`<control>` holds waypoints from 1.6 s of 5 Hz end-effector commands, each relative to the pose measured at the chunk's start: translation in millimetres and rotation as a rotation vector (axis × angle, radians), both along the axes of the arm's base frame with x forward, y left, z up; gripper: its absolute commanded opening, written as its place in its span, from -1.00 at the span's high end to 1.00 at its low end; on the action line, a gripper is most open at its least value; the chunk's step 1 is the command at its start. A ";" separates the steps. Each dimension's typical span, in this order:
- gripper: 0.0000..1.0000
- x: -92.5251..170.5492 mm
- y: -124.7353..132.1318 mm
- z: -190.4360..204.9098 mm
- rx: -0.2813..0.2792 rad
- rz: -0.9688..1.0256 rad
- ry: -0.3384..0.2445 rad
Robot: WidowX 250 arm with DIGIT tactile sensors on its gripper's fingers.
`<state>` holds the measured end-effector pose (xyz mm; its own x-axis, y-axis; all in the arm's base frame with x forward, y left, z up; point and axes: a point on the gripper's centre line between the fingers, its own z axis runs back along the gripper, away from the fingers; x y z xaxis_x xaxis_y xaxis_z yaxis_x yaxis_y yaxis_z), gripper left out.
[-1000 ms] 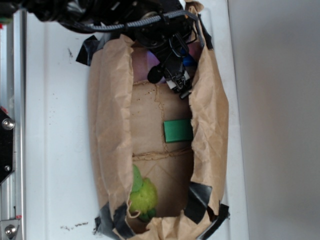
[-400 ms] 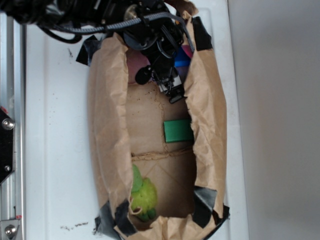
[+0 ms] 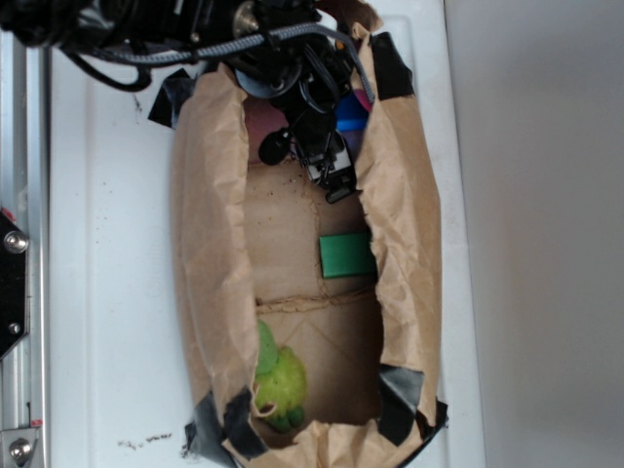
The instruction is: Grab the blue block.
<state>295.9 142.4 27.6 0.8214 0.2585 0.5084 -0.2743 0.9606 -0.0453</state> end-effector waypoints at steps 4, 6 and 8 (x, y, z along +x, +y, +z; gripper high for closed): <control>-1.00 12.9 17.1 -1.1 0.063 0.062 -0.023; 1.00 11.4 19.7 -1.8 0.041 0.089 -0.013; 1.00 12.1 21.8 0.4 0.037 0.102 -0.019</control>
